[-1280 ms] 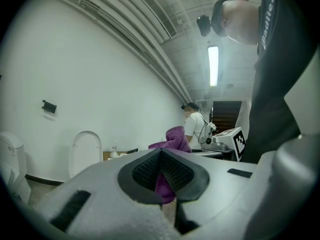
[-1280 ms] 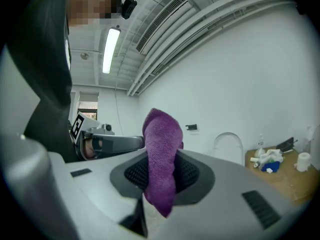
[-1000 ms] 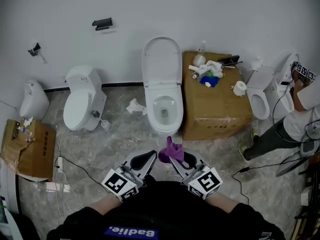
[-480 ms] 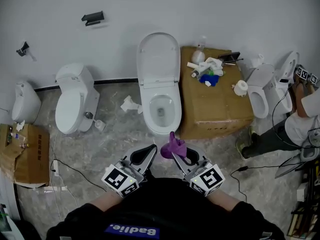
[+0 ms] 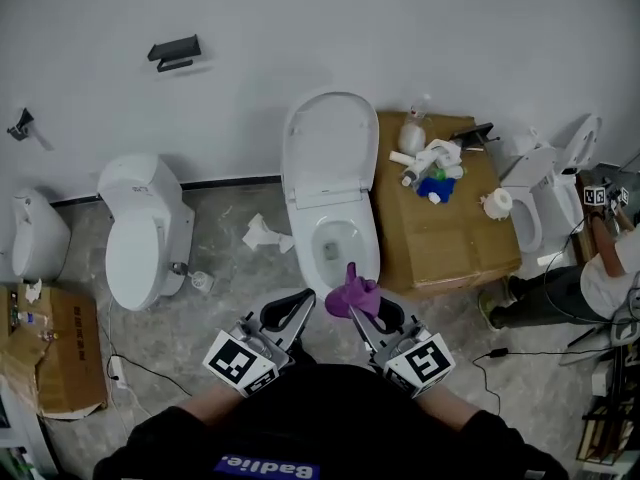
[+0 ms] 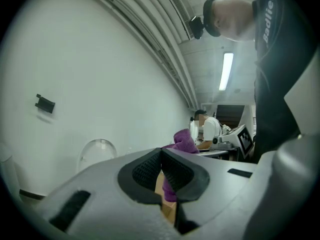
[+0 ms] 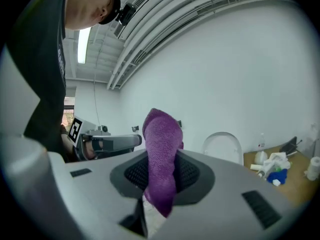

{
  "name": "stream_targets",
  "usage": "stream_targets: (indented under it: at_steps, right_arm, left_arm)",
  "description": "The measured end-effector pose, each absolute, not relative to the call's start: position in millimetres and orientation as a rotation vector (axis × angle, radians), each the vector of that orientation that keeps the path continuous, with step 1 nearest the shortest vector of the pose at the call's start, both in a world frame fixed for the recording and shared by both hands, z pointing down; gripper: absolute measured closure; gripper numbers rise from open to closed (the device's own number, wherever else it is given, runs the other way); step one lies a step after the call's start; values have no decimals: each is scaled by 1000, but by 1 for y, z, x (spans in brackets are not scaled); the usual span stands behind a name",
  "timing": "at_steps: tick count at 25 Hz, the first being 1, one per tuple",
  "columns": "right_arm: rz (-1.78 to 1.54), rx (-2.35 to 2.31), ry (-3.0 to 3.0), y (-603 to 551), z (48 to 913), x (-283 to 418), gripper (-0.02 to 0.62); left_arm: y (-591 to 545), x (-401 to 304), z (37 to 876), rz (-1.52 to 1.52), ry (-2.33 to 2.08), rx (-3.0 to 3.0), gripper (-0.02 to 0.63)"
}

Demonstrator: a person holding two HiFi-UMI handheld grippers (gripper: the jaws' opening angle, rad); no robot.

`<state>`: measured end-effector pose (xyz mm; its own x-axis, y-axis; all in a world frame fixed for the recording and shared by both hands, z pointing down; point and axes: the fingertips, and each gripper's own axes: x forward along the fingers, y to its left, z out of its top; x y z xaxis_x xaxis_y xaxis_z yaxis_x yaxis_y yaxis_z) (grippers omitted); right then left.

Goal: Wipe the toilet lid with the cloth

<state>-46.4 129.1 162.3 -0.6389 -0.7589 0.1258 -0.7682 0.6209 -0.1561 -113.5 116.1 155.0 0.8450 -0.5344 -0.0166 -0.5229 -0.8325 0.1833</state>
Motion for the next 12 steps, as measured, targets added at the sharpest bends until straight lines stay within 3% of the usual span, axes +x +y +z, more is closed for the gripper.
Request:
stream_targets:
  at_steps: [12]
  right_arm:
    - [321, 1373, -2790, 39, 166, -50, 500]
  left_arm:
    - [8, -132, 162, -145, -855, 2794, 591]
